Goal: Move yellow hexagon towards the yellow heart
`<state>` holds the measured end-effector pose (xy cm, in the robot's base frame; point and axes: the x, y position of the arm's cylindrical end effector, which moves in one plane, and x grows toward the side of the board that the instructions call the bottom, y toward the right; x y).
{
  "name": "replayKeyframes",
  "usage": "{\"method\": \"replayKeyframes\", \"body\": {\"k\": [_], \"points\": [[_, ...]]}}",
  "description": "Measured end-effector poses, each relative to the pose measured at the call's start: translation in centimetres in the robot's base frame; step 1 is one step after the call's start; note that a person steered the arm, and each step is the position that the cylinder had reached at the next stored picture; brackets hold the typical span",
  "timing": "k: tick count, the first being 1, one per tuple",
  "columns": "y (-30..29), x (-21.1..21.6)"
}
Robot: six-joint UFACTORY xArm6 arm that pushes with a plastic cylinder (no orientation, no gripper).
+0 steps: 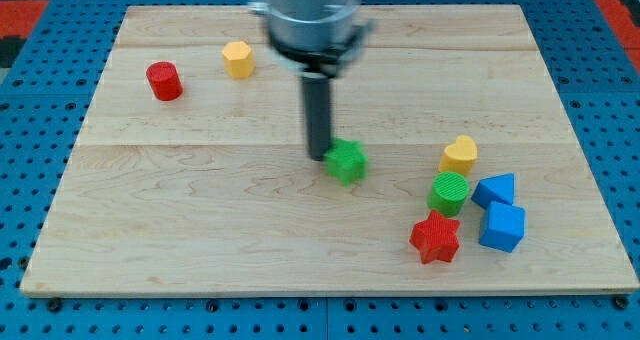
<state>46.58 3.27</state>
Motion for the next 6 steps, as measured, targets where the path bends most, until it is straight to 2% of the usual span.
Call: {"method": "replayKeyframes", "body": {"k": [1, 2, 3, 4, 5, 6], "points": [[0.9, -0.2], [-5.7, -6.1], [-5.4, -14.1], [-12.9, -20.2], [-18.4, -19.1], [-13.9, -12.2]]}}
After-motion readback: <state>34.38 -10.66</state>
